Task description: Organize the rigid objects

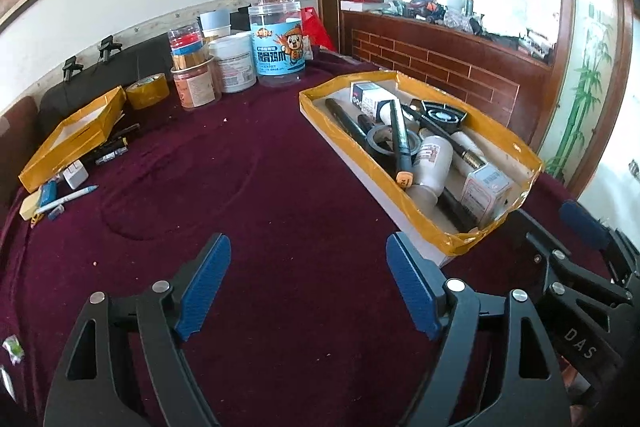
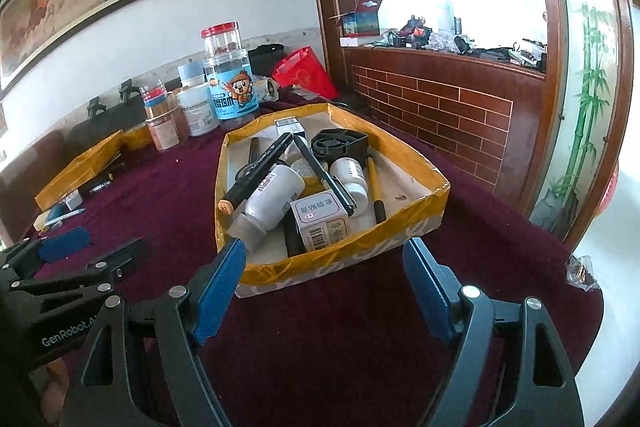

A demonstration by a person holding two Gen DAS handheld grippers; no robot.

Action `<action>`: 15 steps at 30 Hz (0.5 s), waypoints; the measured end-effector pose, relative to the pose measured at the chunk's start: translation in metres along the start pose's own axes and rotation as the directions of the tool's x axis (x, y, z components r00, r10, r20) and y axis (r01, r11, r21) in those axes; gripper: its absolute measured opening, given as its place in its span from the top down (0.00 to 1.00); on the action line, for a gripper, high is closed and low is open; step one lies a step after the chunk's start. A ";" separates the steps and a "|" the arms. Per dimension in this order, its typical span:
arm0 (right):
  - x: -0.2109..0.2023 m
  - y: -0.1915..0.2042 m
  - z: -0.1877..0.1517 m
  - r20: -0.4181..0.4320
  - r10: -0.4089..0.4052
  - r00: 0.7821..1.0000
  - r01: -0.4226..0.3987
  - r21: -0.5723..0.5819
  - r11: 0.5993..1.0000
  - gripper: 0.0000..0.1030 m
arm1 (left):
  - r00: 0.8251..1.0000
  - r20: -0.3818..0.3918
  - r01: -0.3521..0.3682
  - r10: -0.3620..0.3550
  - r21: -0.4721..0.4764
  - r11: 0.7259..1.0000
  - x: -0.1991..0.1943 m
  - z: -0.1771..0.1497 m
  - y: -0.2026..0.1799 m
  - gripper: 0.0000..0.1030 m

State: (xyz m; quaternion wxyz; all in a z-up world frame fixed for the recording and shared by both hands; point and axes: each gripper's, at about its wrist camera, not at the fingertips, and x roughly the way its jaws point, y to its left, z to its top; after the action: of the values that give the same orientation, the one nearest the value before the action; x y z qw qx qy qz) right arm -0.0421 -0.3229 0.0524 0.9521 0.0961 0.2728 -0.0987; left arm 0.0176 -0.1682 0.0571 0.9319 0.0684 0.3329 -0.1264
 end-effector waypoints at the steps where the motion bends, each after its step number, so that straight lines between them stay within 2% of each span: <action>1: 0.001 0.000 0.000 -0.001 0.000 1.000 0.000 0.002 1.000 0.26 | 1.000 -0.006 -0.007 0.007 0.008 1.000 0.000 0.000 -0.001 0.21; 4: 0.001 -0.002 0.001 0.000 0.004 1.000 -0.004 0.010 1.000 0.26 | 0.999 -0.038 -0.022 0.023 0.020 1.000 0.002 0.001 -0.001 0.21; 12: 0.000 -0.001 0.000 -0.003 0.007 1.000 -0.007 0.007 1.000 0.26 | 0.993 -0.071 0.097 -0.099 -0.037 0.995 -0.003 0.003 0.013 0.21; 15: 0.002 -0.001 0.001 -0.002 0.007 1.000 -0.007 0.007 1.000 0.26 | 0.994 -0.102 0.031 -0.029 0.015 0.999 -0.003 0.004 0.005 0.21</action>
State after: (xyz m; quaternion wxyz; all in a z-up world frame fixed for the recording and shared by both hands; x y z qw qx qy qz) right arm -0.0407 -0.3239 0.0520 0.9518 0.1004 0.2733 -0.0961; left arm 0.0197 -0.1638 0.0623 0.9112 0.0776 0.3798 -0.1394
